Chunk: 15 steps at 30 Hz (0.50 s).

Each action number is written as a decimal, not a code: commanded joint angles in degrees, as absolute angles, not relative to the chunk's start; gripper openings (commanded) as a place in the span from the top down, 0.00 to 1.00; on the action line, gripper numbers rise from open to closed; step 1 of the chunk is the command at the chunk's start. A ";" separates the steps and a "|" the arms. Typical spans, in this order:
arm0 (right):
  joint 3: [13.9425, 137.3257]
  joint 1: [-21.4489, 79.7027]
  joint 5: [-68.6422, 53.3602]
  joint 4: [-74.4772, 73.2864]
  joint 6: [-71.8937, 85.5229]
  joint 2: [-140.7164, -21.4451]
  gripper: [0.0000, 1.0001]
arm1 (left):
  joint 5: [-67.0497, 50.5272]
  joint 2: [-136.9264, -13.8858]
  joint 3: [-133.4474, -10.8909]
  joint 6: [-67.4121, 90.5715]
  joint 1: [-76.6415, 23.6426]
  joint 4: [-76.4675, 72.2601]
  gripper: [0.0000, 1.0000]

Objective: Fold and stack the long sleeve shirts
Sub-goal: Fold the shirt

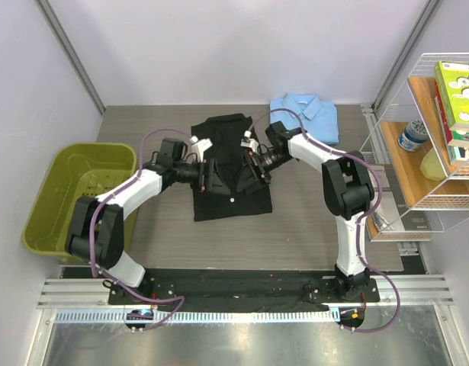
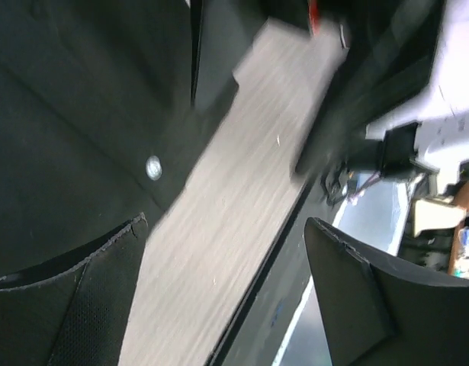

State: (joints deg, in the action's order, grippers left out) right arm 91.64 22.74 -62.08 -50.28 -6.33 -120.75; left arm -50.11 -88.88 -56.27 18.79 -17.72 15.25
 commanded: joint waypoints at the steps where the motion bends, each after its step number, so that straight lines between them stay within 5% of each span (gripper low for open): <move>1: 90.71 24.79 -63.47 -37.05 4.37 -122.16 0.00 | -48.87 -97.61 -57.38 30.04 -18.02 1.07 0.18; 8: 90.54 21.80 -59.33 -34.63 2.65 -129.99 0.00 | -43.25 -108.79 -60.38 29.45 -14.51 4.03 0.19; 15: 90.35 18.02 -58.97 -49.82 -11.32 -126.22 0.00 | -46.92 -103.47 -60.56 18.73 -13.45 10.81 0.17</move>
